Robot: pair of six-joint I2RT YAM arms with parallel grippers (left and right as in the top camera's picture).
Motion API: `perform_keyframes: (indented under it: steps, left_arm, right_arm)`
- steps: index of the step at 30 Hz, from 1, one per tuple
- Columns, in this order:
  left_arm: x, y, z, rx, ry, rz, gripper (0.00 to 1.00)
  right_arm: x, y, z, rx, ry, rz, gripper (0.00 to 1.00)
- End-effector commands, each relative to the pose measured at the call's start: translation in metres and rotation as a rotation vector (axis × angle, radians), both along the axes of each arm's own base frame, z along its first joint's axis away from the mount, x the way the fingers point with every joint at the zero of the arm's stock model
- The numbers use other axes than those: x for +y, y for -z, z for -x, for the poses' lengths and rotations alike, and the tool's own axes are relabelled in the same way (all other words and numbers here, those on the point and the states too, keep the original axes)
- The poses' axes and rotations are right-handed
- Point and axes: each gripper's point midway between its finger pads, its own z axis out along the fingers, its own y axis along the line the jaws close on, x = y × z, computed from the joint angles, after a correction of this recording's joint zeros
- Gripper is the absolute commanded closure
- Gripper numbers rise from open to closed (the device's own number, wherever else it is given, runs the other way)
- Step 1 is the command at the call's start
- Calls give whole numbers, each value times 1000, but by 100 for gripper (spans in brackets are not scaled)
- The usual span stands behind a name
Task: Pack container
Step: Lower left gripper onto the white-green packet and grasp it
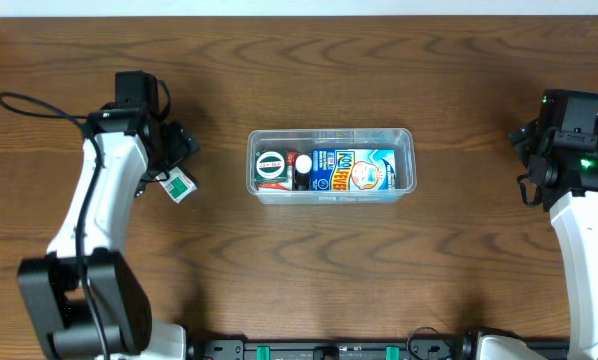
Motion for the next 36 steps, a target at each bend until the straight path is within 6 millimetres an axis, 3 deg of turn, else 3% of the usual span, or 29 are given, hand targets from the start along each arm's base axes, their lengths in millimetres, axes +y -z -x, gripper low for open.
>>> perform_keyframes:
  steps: [1, 8, 13, 19, 26, 36]
  left_arm:
    - [3, 19, -1, 42, -35, 30, 2]
    - [5, 44, -12, 52, -18, 94, 2]
    - [14, 46, -9, 59, -32, 104, 2]
    - [10, 45, -14, 37, 80, 141, 2]
    - [10, 46, -15, 39, 84, 141, 2]
    - [9, 69, -12, 94, 80, 154, 2]
  right_arm:
    - [-3, -3, 1, -11, 23, 3, 1]
    - [-3, -3, 1, -11, 23, 3, 1]
    - [-3, -3, 1, -11, 23, 3, 1]
    - [-3, -3, 1, -11, 23, 3, 1]
    - [-3, -3, 1, -11, 23, 3, 1]
    - [-3, -3, 1, -11, 23, 3, 1]
